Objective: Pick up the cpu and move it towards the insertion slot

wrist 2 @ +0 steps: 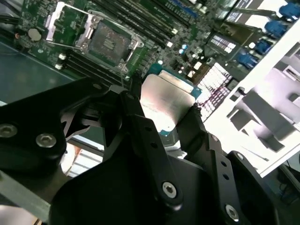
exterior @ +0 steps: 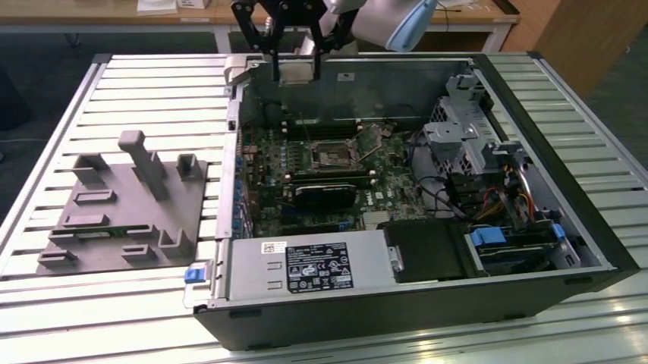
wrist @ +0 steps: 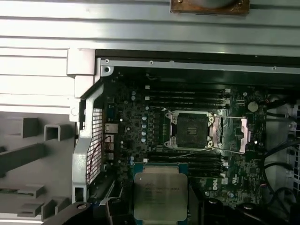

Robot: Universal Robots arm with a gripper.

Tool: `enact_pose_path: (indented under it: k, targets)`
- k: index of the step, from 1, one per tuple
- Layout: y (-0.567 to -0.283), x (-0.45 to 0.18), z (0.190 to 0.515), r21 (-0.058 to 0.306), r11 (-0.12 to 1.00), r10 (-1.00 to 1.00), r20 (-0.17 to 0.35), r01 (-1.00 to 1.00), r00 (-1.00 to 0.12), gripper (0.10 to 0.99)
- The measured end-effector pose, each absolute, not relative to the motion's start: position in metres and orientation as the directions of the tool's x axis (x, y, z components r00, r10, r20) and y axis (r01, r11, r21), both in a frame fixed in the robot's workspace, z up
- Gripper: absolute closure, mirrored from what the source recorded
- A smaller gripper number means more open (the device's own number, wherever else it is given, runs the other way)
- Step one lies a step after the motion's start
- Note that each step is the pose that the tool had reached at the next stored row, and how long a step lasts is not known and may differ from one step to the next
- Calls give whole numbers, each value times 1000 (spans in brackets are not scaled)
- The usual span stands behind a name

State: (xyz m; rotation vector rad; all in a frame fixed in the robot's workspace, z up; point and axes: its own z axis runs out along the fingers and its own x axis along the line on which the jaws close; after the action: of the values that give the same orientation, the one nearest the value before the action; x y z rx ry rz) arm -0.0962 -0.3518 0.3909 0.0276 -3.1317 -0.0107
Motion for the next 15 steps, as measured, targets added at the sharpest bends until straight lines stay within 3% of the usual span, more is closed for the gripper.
enact_pose_path:
  k: [15]
  targets:
    - [-326,-60,387,10,1000,-18,-2,-18,-1000,541]
